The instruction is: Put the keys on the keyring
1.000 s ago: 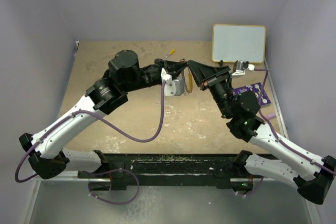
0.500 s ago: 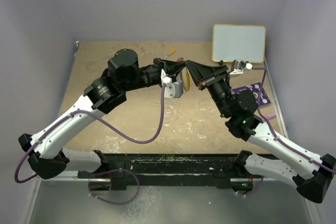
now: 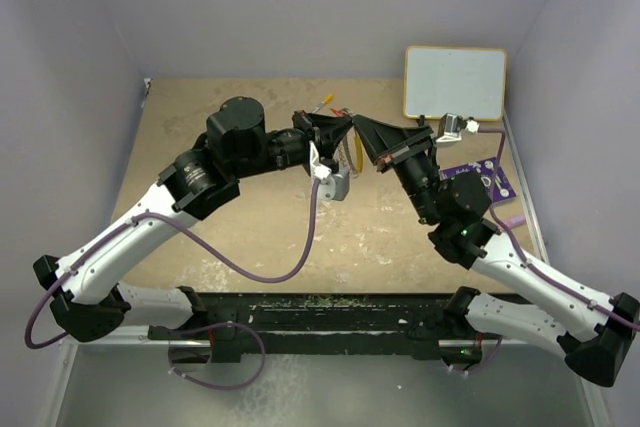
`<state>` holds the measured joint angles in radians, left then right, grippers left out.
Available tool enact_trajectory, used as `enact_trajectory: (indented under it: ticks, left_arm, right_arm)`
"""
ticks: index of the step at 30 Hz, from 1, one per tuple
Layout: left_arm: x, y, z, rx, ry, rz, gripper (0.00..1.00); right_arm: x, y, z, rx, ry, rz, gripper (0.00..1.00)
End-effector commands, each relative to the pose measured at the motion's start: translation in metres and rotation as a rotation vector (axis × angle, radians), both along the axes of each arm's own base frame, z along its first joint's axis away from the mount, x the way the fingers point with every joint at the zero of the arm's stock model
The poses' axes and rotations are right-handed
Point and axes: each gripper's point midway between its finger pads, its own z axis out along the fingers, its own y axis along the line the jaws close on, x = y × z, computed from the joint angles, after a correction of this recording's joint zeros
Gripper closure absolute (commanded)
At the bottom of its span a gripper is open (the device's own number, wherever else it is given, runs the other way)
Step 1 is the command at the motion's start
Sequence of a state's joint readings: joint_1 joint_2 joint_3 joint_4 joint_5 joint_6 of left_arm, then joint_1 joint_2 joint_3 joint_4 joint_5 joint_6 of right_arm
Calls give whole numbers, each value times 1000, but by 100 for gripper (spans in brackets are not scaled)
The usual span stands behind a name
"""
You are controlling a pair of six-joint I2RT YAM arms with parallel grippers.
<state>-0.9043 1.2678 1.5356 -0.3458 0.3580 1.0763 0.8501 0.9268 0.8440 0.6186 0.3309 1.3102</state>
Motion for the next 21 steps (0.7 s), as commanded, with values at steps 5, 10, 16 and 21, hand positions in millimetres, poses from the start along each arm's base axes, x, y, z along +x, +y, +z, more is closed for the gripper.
enact_trajectory:
  ticks: [5,10,16,21]
  left_arm:
    - [-29,-10,-9,45,-20,-118,97]
    - [-25,-9,-10,33,-22,-93,97]
    - [-17,-7,-7,10,-43,-48,91]
    - [-9,-4,1,-23,-103,-6,91]
  right_arm:
    - [-14,-26,47,163,-77,-19,100]
    - [-16,-35,46,199,-71,-34,100]
    - [-22,-52,47,263,-82,-58,100]
    - [-24,-57,48,279,-81,-63,100]
